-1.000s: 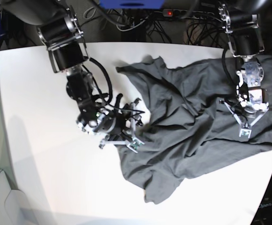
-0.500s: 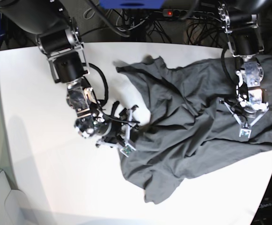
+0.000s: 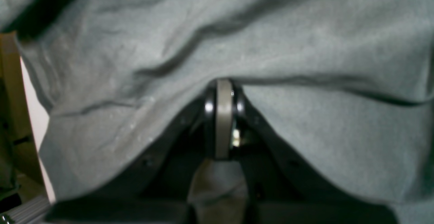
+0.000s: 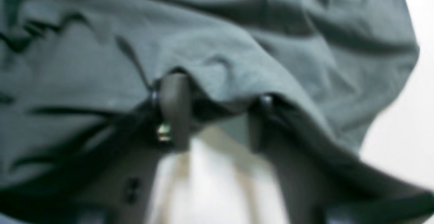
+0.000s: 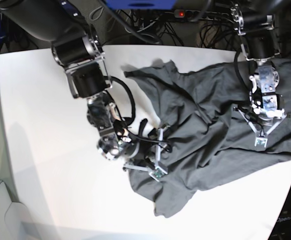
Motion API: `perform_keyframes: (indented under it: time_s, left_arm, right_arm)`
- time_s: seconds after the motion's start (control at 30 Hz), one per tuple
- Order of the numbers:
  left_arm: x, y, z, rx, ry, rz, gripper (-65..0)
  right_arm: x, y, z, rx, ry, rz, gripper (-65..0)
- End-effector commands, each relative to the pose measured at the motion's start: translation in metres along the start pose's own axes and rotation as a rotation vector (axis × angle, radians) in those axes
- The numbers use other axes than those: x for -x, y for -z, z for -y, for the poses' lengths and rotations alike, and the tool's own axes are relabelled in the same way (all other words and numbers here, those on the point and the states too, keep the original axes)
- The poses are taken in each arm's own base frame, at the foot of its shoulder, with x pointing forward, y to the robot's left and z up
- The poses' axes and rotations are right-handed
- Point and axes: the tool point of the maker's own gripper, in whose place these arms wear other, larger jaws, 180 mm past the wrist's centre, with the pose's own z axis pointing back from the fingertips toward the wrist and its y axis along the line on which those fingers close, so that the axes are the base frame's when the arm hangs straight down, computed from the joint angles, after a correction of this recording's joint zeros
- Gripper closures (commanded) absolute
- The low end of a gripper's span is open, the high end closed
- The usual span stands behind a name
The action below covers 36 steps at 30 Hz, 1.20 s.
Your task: Layout the t-shirt on the table in an organized manner, then fold the t-shirt properly
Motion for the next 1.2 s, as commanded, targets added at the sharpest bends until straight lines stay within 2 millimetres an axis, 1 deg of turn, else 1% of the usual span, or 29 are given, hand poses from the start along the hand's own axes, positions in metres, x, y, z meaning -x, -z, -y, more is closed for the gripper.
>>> perform_keyframes:
  time_s: [0.0, 0.03, 0.07, 0.1, 0.17, 0.27, 0.33, 0.4, 0.53, 0.67, 0.7, 0.8, 0.87, 0.93, 1.0, 1.07, 1.1, 1.17]
  left_arm:
    - [0.013, 0.002, 0.017, 0.062, 0.006, -0.053, -0.5]
    - [0.013, 0.002, 0.017, 0.064, 0.005, -0.052, -0.5]
    - [0.016, 0.002, 0.019, 0.066, 0.006, -0.056, -0.5]
    - [0.019, 0.002, 0.019, 0.067, 0.008, -0.061, -0.5]
    - [0.019, 0.002, 0.019, 0.068, 0.007, -0.060, -0.5]
    - [0.020, 0.002, 0.020, 0.068, 0.007, -0.063, -0.5]
    - [0.028, 0.003, 0.021, 0.070, 0.011, -0.076, -0.5]
    - [0.030, 0.003, 0.022, 0.071, 0.012, -0.081, -0.5]
    - [0.034, 0.003, 0.022, 0.072, 0.014, -0.087, -0.5]
    - [0.036, 0.003, 0.023, 0.072, 0.015, -0.090, -0.5]
    - [0.035, 0.003, 0.023, 0.072, 0.015, -0.088, -0.5]
    - [0.034, 0.003, 0.022, 0.072, 0.014, -0.085, -0.5]
    - [0.033, 0.003, 0.022, 0.072, 0.014, -0.084, -0.5]
    - [0.032, 0.003, 0.022, 0.072, 0.011, -0.082, -0.5]
    - [0.032, 0.003, 0.022, 0.072, 0.011, -0.082, -0.5]
    - [0.032, 0.003, 0.022, 0.072, 0.011, -0.082, -0.5]
    - [0.031, 0.003, 0.022, 0.072, 0.011, -0.078, -0.5]
    - [0.029, 0.003, 0.023, 0.074, 0.012, -0.062, -0.5]
  right_arm:
    - [-0.034, -0.003, 0.001, 0.003, -0.016, 0.078, -15.3]
    - [-0.039, -0.002, -0.002, -0.001, -0.019, 0.089, -9.4]
    - [-0.049, -0.005, 0.000, 0.007, -0.031, 0.108, -5.2]
    - [-0.055, -0.007, -0.001, 0.010, -0.042, 0.117, -3.1]
    - [-0.063, -0.008, -0.009, 0.002, -0.088, 0.125, -3.0]
    - [-0.074, -0.005, -0.029, -0.029, -0.181, 0.125, -3.5]
    - [-0.085, -0.003, -0.041, -0.044, -0.257, 0.125, -3.6]
    - [-0.092, -0.002, -0.049, -0.057, -0.307, 0.125, -3.8]
    - [-0.102, 0.000, -0.060, -0.071, -0.390, 0.122, -3.8]
    - [-0.106, -0.001, -0.059, -0.066, -0.400, 0.127, -4.0]
    - [-0.107, -0.001, -0.056, -0.052, -0.389, 0.129, -5.2]
    - [-0.104, -0.005, -0.026, 0.042, -0.277, 0.114, -13.1]
    - [-0.091, -0.007, -0.017, 0.060, -0.214, 0.090, -19.1]
    - [-0.096, -0.018, -0.010, 0.086, -0.177, 0.123, -23.8]
    - [-0.101, -0.032, -0.013, 0.106, -0.157, 0.175, -26.0]
    - [-0.109, -0.047, -0.021, 0.117, -0.161, 0.229, -27.0]
    - [-0.111, -0.052, -0.025, 0.120, -0.161, 0.246, -27.2]
    - [-0.108, -0.058, -0.030, 0.124, -0.155, 0.248, -27.4]
